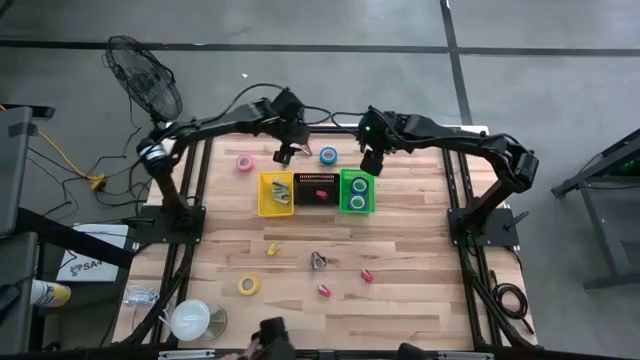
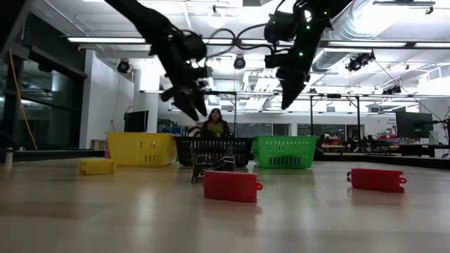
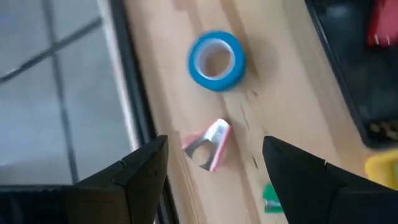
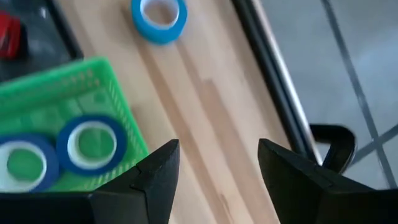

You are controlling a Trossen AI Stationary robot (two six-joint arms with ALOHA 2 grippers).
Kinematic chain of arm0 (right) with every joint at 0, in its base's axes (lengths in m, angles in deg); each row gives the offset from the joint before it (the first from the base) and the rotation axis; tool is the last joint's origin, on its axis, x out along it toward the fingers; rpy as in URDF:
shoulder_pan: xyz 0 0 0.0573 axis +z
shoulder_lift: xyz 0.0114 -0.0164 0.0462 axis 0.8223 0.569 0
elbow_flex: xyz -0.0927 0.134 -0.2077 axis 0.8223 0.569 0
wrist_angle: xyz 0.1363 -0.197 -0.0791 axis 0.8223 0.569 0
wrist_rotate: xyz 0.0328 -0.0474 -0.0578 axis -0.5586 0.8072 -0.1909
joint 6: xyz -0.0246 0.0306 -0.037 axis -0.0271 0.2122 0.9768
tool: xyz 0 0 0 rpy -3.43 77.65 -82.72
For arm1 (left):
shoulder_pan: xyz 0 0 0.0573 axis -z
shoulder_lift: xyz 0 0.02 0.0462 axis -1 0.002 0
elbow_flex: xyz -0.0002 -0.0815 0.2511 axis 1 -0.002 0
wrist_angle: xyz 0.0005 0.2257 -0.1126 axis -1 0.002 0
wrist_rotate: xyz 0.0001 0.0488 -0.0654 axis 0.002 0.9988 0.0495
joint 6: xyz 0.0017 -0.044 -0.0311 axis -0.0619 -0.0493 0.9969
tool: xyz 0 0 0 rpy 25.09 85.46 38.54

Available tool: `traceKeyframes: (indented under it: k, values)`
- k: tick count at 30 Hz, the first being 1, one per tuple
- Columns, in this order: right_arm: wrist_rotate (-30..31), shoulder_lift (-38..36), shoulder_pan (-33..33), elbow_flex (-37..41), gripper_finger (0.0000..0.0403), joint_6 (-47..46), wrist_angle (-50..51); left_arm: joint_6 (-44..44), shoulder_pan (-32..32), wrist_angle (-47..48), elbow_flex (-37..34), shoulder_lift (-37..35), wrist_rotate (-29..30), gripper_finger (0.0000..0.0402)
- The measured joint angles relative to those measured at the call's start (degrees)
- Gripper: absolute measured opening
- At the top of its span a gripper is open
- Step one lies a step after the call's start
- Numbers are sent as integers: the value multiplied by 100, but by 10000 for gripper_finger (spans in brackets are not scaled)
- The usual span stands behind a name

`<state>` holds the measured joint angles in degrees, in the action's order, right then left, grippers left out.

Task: Pick and place Stapler, Stapler remover, tape
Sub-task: Put the pink staple remover into the yellow bin

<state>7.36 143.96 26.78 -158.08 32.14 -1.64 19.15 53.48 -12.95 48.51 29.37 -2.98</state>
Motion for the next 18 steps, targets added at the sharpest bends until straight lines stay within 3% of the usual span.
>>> traceKeyframes:
  k: [7,18]
  values:
    - [-242,-84,-9,256,209,54,124,-925,2,457,723,766,149,256]
    - [-491,-1418,-33,2209,209,-134,-1018,-1522,0,1115,1529,1560,570,256]
